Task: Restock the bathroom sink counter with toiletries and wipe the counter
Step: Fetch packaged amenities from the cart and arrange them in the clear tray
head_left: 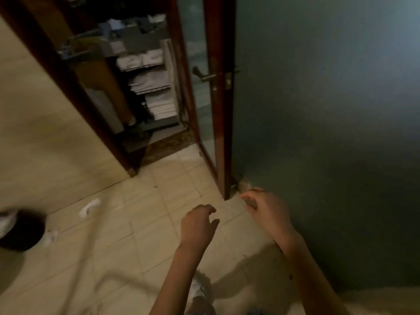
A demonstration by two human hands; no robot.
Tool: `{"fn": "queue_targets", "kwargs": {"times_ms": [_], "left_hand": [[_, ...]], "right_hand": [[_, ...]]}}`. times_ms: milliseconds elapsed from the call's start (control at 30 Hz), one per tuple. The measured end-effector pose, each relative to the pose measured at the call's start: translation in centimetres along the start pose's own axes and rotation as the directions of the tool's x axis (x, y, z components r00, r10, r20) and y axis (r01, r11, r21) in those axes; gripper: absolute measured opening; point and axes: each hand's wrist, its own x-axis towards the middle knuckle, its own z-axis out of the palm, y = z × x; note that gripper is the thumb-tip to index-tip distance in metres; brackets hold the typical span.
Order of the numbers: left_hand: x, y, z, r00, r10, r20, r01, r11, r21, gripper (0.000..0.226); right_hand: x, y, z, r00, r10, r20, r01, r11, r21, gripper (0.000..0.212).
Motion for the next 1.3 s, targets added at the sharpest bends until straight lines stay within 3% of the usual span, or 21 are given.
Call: {"fn": "queue_targets", "kwargs": {"times_ms": [300, 500, 800, 1000, 1300], "left_hand": [[2.6, -11.9, -6.8, 0.953, -0.267, -0.145, 0.252, 0.961, -0.115, 0.033], [6.9, -18.9, -10.8, 0.919, -0.314, -0.237, 0.291, 0.948, -0.125, 0.034], [13.3, -23.9, -14.4, 0.909, -0.278, -0.311, 0.242, 0.959, -0.150, 0.034], [18.5, -25.4, -14.2, 0.938, -0.258, -0.233, 0.220, 0.959, -0.178, 0.034], [33.0, -29.0, -19.0, 0.942, -0.218, -0.254, 0.189, 0.973, -0.132, 0.035]], "right_hand": [[9.8, -12.5, 5.4, 0.955, -0.275, 0.108, 0.275, 0.961, 0.021, 0.032], [17.1, -19.2, 9.0, 0.933, -0.348, 0.093, 0.349, 0.937, 0.010, 0.034], [23.8, -22.0, 10.0, 0.956, -0.292, -0.002, 0.291, 0.951, 0.107, 0.029], [28.9, -22.2, 11.3, 0.969, -0.246, 0.008, 0.244, 0.963, 0.113, 0.027], [45.7, -25.0, 11.8, 0.974, -0.225, -0.016, 0.224, 0.956, 0.187, 0.023]]}}
